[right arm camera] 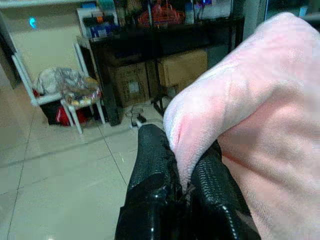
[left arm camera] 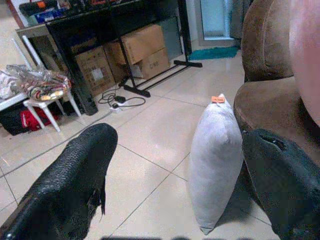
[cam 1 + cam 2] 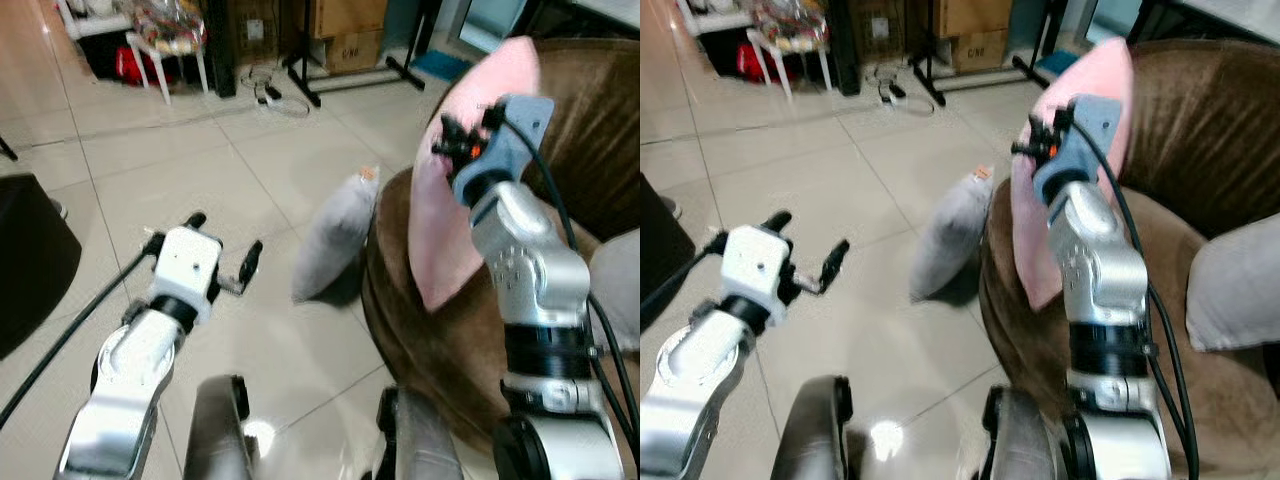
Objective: Move the pillow to the sofa from floor
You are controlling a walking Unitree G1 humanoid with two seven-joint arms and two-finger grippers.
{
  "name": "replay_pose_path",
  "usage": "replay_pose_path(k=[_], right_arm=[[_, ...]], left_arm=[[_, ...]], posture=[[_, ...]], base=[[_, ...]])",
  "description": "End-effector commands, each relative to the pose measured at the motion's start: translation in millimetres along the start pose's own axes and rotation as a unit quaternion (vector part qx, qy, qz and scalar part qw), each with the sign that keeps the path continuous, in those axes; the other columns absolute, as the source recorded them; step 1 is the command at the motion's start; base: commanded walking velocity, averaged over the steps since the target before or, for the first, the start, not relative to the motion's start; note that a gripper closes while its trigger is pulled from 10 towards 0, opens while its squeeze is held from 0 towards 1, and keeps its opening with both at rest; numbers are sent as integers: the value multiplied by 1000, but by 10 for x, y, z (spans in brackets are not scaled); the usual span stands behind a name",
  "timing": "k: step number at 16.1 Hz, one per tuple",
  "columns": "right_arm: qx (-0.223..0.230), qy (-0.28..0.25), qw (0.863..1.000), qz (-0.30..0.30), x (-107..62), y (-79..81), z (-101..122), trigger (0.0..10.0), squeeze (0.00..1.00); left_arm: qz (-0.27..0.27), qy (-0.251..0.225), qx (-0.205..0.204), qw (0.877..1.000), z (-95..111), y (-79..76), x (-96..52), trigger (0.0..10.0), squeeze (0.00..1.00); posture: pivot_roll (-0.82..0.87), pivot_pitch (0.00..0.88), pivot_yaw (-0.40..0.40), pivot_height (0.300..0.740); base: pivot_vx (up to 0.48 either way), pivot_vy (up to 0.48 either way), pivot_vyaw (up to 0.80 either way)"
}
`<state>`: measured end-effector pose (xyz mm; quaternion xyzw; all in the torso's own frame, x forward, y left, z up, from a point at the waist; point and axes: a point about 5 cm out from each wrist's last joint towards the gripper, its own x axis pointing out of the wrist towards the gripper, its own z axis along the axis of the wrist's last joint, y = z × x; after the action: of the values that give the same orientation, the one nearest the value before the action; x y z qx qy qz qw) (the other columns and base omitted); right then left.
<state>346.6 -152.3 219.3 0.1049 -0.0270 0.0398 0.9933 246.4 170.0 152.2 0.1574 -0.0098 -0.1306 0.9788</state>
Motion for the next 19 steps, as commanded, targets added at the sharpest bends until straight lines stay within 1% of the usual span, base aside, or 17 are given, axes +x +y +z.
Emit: replay_pose_path(k=[1, 4, 5, 8, 9, 11, 13, 16, 17, 18, 19], right_arm=[[0, -15, 1000, 2, -26, 7, 78, 10000, 0], [-10, -13, 1000, 5, -94, -13, 61, 10000, 0], [-15, -13, 1000, 6, -141, -30, 54, 10000, 0], [-9, -5, 1000, 7, -284, -67, 32, 10000, 0], [-10, -3, 1000, 15, -418, -41, 75, 10000, 0], [-4, -6, 1000, 7, -427, -38, 73, 10000, 0], [2, -6, 1000, -3, -425, -17, 49, 10000, 0], [4, -4, 1000, 8, -441, 81, 72, 10000, 0], [22, -11, 999, 23, -433, 124, 78, 10000, 0], [20, -8, 999, 32, -431, 159, 70, 10000, 0], [19, -3, 999, 33, -430, 162, 53, 10000, 0]], left_arm=[[1, 1, 3, 1000, 6, -19, -13, 10000, 0], [16, 3, 1, 1000, -13, 6, -57, 10000, 0], [24, 3, 1, 1000, -16, 31, -70, 10000, 0], [37, 6, 7, 999, -32, 69, -111, 10000, 0], [47, 1, 3, 999, 15, 86, -117, 10000, 0], [47, -2, 2, 999, 26, 68, -96, 10000, 0], [42, -1, 4, 999, 13, 38, -85, 10000, 0], [50, 0, 7, 999, 11, 83, -98, 10000, 0], [51, 0, 6, 999, 8, 81, -96, 10000, 0], [59, -1, -1, 998, 6, 76, -97, 10000, 0], [57, -3, -3, 998, 10, 65, -95, 10000, 0]], posture=[[-5, 0, -70, 646], [-5, 0, -67, 676], [-5, 0, -67, 686], [-12, 0, -68, 711], [-23, 0, -66, 731], [-23, 0, -66, 740], [-19, 0, -58, 740], [-11, 0, -58, 740], [-11, 0, -60, 740], [-8, 0, -64, 740], [-8, 0, -64, 740]], base=[[0, 0, 0], [0, 0, 0], [0, 0, 0], [0, 0, 0], [0, 0, 0], [0, 0, 0], [0, 0, 0], [0, 0, 0], [0, 0, 0], [0, 0, 0], [0, 0, 0]])
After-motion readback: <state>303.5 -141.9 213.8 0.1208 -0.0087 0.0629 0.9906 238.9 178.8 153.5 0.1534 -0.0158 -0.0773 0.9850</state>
